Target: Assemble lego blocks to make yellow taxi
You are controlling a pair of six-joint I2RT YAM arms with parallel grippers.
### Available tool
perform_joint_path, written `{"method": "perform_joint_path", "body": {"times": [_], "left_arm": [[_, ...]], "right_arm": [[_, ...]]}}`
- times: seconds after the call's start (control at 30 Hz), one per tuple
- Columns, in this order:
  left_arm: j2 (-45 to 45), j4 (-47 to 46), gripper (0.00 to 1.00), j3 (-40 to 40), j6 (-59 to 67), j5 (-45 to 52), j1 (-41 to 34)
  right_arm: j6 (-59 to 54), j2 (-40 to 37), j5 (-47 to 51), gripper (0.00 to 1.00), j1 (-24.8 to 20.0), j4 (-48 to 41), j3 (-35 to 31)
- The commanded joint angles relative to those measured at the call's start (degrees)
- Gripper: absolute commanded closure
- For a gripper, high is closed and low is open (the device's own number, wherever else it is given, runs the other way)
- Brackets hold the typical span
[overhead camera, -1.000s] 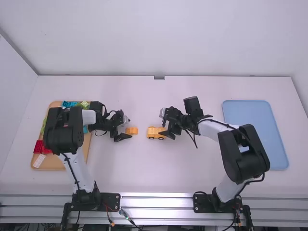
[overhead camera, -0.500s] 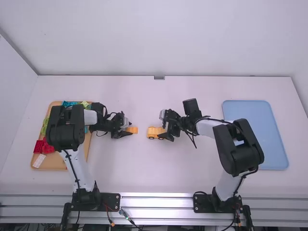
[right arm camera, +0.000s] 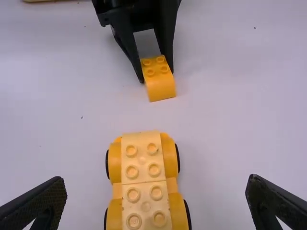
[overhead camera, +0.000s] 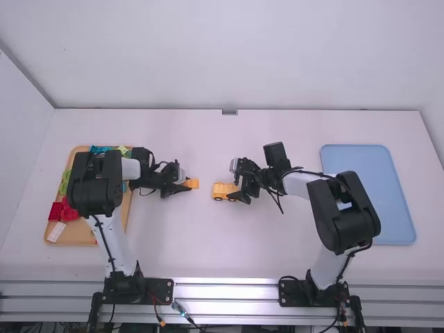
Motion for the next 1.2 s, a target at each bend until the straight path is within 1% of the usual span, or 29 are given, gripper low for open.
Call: {"method": "perform_joint_path", "body": {"times": [0.0, 0.13, 0.3, 0.43, 0.57, 0.67, 0.77, 0.87, 0.93, 0.97, 1.07, 1.17], "left_arm": [[1.3, -0.2, 0.78, 0.2, 0.3, -0.2, -0.4], [1.3, -0.3, 0.82, 0.2, 0.2, -0.2, -0.5], [0.3, -0.8, 0.84, 0.2, 0.2, -0.2, -0.5], [-2.2, -2.3, 0.84, 0.2, 0.0, -0.2, -0.6], [-5.2, -4.2, 0.87, 0.2, 0.0, -0.2, -1.4], [-7.0, -4.6, 0.89, 0.2, 0.0, -0.2, -2.4], [-8.9, -5.0, 0.89, 0.2, -0.2, -0.2, -3.8], [-10.0, -5.2, 0.85, 0.2, -0.2, -0.2, -4.9], [-10.9, -5.3, 0.87, 0.2, -0.3, -0.1, -5.7], [-11.9, -5.3, 0.87, 0.2, -2.4, 0.9, -6.2], [-13.4, -5.2, 0.89, 0.2, -4.9, 1.9, -7.0], [-13.8, -5.2, 0.89, 0.2, -4.2, 4.0, -8.3]], "right_arm": [[0.2, 0.7, -0.6, 0.01, -0.3, -0.3, -0.2], [0.2, 0.7, -0.6, 0.01, -0.3, -0.3, -0.2], [0.0, 0.8, -0.6, 0.01, -0.3, -0.1, -0.9], [0.0, 0.8, -0.6, 0.01, -1.0, 1.3, -2.4], [0.0, 1.0, -0.8, 0.01, -1.0, 6.1, -5.2], [1.3, 2.5, -0.8, 0.01, -1.0, 13.4, -7.5], [5.6, 7.0, -0.9, 0.01, -0.3, 21.9, -8.5], [6.3, 10.7, -1.3, 0.01, -0.2, 26.4, -8.5], [6.3, 12.8, -2.9, 0.01, -0.4, 29.4, -8.5], [6.3, 13.8, -4.4, 0.01, -0.6, 31.1, -8.5], [5.7, 14.4, -5.0, 0.01, -0.7, 31.5, -8.3], [4.1, 14.4, -5.2, 0.01, -1.3, 31.0, -8.4]]}}
